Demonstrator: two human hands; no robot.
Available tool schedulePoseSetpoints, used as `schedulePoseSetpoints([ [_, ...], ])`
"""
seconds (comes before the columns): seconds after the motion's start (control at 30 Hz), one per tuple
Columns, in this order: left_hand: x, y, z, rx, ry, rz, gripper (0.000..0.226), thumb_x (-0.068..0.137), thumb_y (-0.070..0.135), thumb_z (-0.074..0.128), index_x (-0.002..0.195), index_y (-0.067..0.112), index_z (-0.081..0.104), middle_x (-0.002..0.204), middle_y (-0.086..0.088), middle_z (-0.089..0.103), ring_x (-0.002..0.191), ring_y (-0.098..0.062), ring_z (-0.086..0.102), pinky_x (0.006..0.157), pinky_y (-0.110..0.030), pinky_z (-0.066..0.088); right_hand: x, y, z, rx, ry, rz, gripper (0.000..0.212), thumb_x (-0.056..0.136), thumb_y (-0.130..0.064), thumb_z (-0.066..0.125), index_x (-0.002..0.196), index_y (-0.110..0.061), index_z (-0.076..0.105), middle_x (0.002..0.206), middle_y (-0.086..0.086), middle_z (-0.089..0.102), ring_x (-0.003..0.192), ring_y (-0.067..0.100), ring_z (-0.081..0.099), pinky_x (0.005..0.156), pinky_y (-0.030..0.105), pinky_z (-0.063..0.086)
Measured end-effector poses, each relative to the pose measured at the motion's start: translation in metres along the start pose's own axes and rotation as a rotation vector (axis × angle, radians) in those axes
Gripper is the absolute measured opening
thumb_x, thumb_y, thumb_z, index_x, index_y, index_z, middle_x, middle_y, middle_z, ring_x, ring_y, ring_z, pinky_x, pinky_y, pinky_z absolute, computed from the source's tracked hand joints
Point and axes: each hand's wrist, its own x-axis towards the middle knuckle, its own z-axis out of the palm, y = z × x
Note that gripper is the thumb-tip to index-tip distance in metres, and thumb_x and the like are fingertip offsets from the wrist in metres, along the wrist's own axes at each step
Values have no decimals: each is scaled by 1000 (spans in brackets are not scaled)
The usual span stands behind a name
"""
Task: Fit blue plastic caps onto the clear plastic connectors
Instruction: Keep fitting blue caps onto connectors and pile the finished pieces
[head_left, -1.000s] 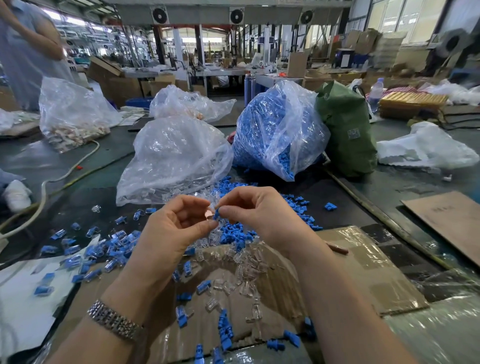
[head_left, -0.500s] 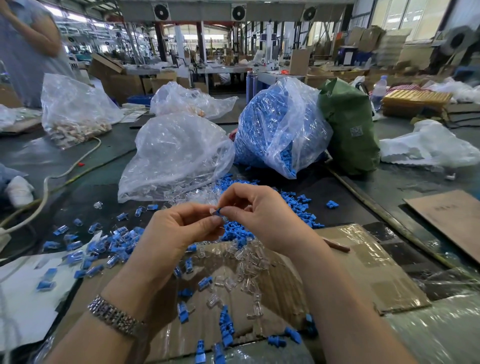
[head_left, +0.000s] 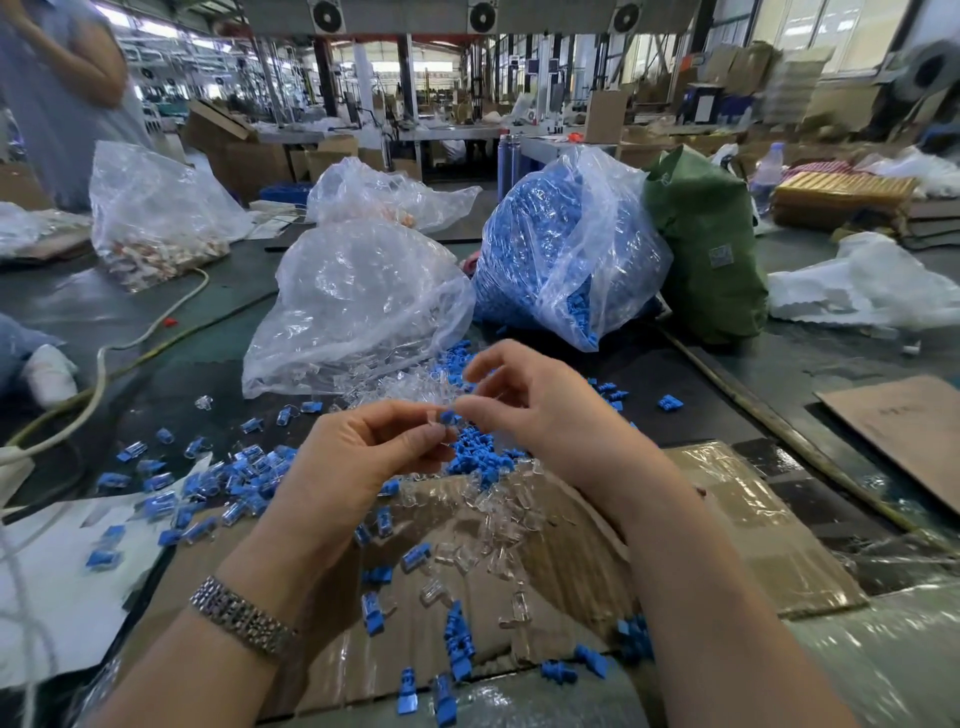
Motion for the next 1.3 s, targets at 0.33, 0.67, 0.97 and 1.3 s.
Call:
schedulePoseSetpoints([
  [0.33,1,0,3,-38,25,29,34,75,19,74,107,7,75,96,-13,78,89,-27,76,76,-25,60,-16,9,-20,-822,-107,623,36,91,-32,70,77,-19,39,107,9,50,112,32,43,92,46,42],
  [0.67,3,-2,-2,-216,55,-2,28,72,21,76,99,15,80,103,-17,77,92,-30,75,77,-29,62,-18,-4,-18,-606,-52,425,33,87,-29,66,63,-15,48,60,1,46,54,17,43,49,30,28],
  [0.97,6,-1,-8,-328,107,-8,23,76,16,76,98,17,81,105,-12,77,96,-21,75,73,-24,59,-17,-18,-10,45,-319,369,16,95,-3,50,102,7,61,101,22,74,92,31,75,89,47,60],
  [1.3,5,-3,-6,-132,133,78,23,78,25,77,101,24,80,104,-4,78,91,-14,74,73,-20,57,-26,-33,1,-18,-366,271,25,105,-29,51,85,-16,58,90,8,77,87,23,76,91,48,58],
])
